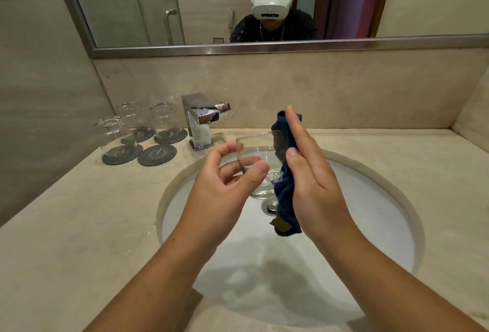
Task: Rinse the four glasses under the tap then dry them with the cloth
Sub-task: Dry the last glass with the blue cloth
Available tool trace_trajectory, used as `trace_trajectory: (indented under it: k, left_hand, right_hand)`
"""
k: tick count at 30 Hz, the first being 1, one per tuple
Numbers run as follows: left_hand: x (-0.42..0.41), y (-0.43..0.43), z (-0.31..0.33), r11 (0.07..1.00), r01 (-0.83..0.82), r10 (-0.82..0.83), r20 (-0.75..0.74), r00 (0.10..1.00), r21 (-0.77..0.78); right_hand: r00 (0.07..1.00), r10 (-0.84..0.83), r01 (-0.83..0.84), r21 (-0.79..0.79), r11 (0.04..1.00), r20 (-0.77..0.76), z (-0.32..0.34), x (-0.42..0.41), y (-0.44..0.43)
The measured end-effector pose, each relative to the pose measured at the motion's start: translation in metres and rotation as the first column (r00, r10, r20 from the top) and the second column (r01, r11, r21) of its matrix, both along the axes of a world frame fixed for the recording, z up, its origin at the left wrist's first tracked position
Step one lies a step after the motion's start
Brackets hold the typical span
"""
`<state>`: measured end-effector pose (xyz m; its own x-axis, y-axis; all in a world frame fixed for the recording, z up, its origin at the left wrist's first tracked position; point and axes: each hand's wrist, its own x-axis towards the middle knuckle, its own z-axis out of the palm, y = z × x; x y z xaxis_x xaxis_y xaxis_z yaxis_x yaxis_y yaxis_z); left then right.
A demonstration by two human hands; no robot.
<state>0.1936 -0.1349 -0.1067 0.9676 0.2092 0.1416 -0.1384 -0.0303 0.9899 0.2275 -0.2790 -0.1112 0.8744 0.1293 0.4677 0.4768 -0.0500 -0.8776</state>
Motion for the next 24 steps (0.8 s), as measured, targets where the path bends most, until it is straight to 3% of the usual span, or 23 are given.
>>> trace_trajectory:
  k: [8, 12, 14, 20, 24]
  left_hand:
    - [0.0033, 0.0057, -0.0023, 0.986, 0.133, -0.138, -0.049, 0.989, -0.102]
    - [0.0077, 0.0065, -0.0059, 0.994, 0.046, -0.046, -0.003, 0.999, 0.095]
    - [0.0080, 0.0059, -0.0071, 0.996, -0.027, 0.023, 0.046, 0.999, 0.090]
    - [0.0060, -0.0024, -0.0073, 0.999, -0.033, 0.033, 0.025, 0.999, 0.000]
    - [0.0042, -0.0015, -0.0060, 0.998, -0.055, 0.055, 0.007, 0.998, 0.036]
  right_hand:
    - [0.984, 0.061, -0.031, 0.177, 0.984, -0.168, 0.0070, -0.0012, -0.0027]
    - [0.985, 0.029, 0.001, 0.173, 0.985, -0.170, 0.0057, -0.0011, -0.0012]
    - [0.986, 0.022, 0.006, 0.169, 0.986, -0.163, 0.0044, -0.0013, -0.0008]
    - [1.000, -0.007, 0.007, 0.036, 0.999, -0.004, 0.0003, -0.0018, 0.0009]
    - [0.998, 0.006, -0.001, -0.078, 0.997, 0.062, -0.0014, -0.0035, 0.0036]
